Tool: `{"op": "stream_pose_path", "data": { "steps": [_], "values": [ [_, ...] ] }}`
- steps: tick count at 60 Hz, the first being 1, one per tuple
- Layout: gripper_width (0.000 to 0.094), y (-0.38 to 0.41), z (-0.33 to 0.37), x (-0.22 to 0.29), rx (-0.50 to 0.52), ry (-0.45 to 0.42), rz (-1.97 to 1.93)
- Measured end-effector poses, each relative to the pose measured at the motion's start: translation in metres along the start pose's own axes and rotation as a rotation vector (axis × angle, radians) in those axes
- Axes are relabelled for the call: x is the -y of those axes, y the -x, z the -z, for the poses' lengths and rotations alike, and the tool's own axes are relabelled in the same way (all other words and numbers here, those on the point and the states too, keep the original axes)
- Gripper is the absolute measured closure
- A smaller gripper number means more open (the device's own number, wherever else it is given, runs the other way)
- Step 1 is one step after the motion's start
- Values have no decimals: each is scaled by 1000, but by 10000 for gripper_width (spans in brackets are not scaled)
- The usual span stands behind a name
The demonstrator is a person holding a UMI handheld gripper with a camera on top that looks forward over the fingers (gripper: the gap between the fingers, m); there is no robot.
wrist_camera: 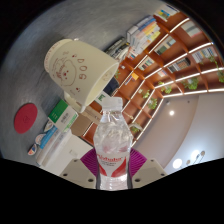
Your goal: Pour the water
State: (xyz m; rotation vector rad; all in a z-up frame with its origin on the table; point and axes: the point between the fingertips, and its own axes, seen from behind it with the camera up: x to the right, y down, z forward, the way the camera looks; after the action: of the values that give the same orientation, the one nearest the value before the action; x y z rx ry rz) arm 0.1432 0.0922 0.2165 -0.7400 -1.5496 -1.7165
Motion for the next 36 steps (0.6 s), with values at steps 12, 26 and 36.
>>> {"op": "stream_pose_path", "data": {
  "steps": [12,26,36],
  "values": [
    [550,6,-9,12,-5,-26,178],
    [551,6,-4,7,-5,-26,5],
    [551,6,12,-11,57,0,-490]
  ]
}}
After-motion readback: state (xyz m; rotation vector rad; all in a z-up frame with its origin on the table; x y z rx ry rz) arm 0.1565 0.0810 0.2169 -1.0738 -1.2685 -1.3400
